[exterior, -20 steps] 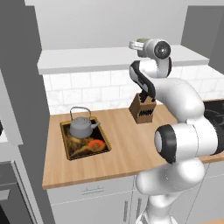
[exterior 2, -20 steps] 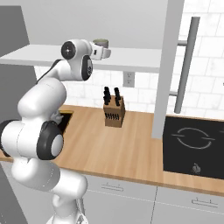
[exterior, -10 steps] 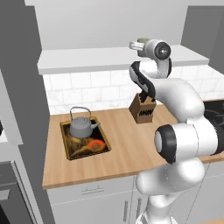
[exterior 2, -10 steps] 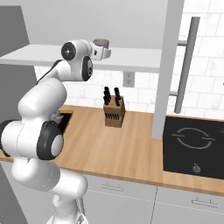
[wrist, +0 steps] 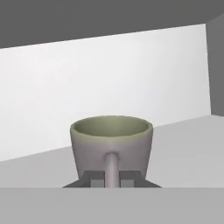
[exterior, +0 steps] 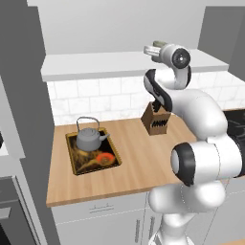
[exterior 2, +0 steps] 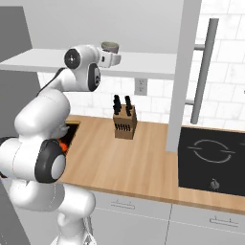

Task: Pick the kettle from the counter and place it on the tray. Then pick the mug from the cabinet and place it on the tray. Then close the cabinet doors.

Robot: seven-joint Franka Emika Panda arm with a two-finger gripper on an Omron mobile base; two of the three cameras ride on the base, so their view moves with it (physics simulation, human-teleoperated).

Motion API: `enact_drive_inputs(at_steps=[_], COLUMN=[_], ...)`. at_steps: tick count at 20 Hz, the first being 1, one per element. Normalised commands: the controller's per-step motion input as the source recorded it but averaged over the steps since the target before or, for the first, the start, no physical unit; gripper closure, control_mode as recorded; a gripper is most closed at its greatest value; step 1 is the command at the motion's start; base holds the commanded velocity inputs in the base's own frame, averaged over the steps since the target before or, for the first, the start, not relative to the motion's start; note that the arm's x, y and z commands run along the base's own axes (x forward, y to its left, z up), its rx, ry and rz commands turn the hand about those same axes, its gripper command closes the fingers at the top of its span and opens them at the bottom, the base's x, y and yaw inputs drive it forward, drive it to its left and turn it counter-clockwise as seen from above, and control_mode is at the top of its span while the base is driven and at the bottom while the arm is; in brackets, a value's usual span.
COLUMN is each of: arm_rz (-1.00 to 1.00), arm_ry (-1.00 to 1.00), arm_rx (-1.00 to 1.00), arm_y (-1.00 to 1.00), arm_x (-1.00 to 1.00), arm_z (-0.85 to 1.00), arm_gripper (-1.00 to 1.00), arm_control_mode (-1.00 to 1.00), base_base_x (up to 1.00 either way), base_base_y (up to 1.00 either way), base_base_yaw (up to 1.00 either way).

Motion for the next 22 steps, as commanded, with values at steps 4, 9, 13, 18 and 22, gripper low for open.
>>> enact_drive_inputs(at_steps=[4,9,13,18,22], arm_rz=[-0.07,-0.04,0.00,0.05,0.11], arm_ry=[-0.08,-0.05,-0.12,-0.07,0.00], arm_rx=[0.00,0.01,0.00,0.00,0.00], arm_y=[0.00,0.00,0.00,0.00,0.00], arm_x=[-0.48,-0.59,-0.98,-1.00,-0.90], arm_z=[0.00,-0.07,-0.06,0.26,0.46], arm_gripper=[1.00,1.00,1.00,1.00,1.00], arm_control_mode=[-1.00,-1.00,-1.00,-1.00,-1.00], base_base_x=[0.00,0.00,0.00,0.00,0.00], base_base_y=[0.00,0.00,0.00,0.00,0.00], base_base_yaw=[0.00,0.00,0.00,0.00,0.00])
